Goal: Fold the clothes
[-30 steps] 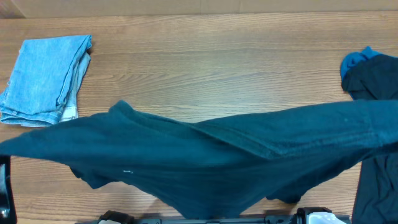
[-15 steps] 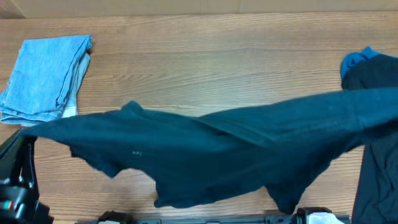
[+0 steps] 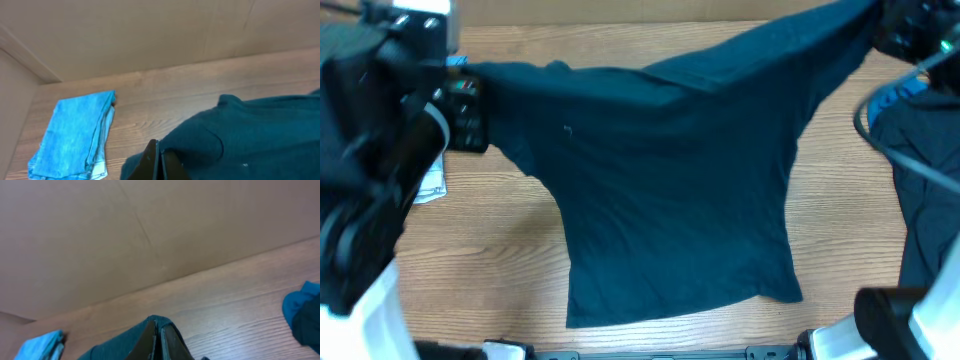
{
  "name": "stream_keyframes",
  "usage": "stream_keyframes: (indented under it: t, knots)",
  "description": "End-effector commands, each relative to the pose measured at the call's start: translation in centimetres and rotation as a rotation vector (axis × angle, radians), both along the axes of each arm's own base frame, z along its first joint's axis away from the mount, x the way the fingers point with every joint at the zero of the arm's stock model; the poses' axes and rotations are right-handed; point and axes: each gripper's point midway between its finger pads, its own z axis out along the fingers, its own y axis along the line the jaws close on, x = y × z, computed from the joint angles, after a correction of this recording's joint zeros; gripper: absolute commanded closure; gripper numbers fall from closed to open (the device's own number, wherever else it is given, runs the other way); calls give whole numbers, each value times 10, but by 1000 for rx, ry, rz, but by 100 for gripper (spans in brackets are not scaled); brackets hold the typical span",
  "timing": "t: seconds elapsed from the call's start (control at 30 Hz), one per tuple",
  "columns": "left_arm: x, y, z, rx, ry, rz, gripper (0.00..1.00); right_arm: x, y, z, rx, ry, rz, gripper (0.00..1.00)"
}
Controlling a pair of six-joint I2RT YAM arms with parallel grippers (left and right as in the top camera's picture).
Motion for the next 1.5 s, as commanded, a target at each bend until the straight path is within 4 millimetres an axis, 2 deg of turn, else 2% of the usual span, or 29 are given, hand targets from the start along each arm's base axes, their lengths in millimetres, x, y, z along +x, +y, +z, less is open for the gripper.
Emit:
stream_keyframes:
  t: [0.0,0.1,0.17,0.2,0.27,0.33,0.43,0.47,0.5,0.57,0.6,0.63,0.67,0.7,0.77,0.8,0.87,0.93,1.0,1.03,1.07,1.1,1.13,1.17,1.33,1.4,1.47]
  knots:
    - [62,0,-42,64,114,29,96,48,0,-38,-21,81,16,96]
    - [119,-4,-91,83,212,42,96,107,1,-89,-22,161,17,96]
    - [162,-8,-140,88,298,42,96,144,2,-129,-22,210,18,96]
    - [185,-11,-172,96,344,42,96,165,2,-153,-22,232,18,96]
    - [215,-14,-212,103,386,42,96,190,3,-182,-25,249,21,96]
    - [242,-19,-253,108,411,40,96,219,3,-218,-26,262,20,96]
    - [270,-22,-310,114,451,40,96,250,6,-269,-21,285,27,96]
    - [275,-23,-320,115,457,40,96,255,6,-279,-20,288,28,96]
    - [282,-23,-333,116,459,41,96,266,6,-298,-21,287,29,96]
    - [297,-23,-349,111,435,44,94,284,7,-323,-21,272,28,96]
    - [303,-23,-351,116,416,36,84,291,7,-332,-21,260,28,85]
    - [313,-24,-348,122,376,5,4,300,7,-340,-26,238,32,60]
    - [324,-26,-341,125,324,-33,0,304,7,-339,-46,215,48,32]
    - [331,-25,-333,138,286,-53,0,309,7,-334,-66,186,60,21]
    - [345,-22,-305,131,191,-52,0,320,8,-313,-142,93,101,9]
    - [346,-23,-295,122,169,-56,0,320,7,-307,-151,79,105,7]
    - [347,-31,-253,67,91,-87,0,316,13,-286,-134,56,144,4]
    - [336,-36,-219,8,59,-93,0,298,23,-272,-96,91,201,11]
    - [317,-36,-205,-31,99,-75,0,266,32,-266,-60,197,241,21]
    - [310,-37,-206,-45,124,-72,0,247,34,-264,-48,259,252,34]
    - [288,-40,-219,-89,234,-83,7,213,34,-259,-31,362,257,63]
    - [277,-42,-228,-108,293,-100,26,195,34,-254,-25,410,259,91]
    - [269,-42,-233,-121,333,-109,56,182,34,-251,-21,443,259,96]
    - [262,-39,-239,-127,372,-107,96,172,34,-248,-18,468,260,96]
    - [229,-35,-260,-122,534,-90,96,132,35,-260,53,642,218,96]
    - [220,-33,-265,-122,574,-86,96,124,36,-263,78,678,211,96]
    - [220,-32,-265,-109,574,-92,96,108,38,-269,94,750,217,96]
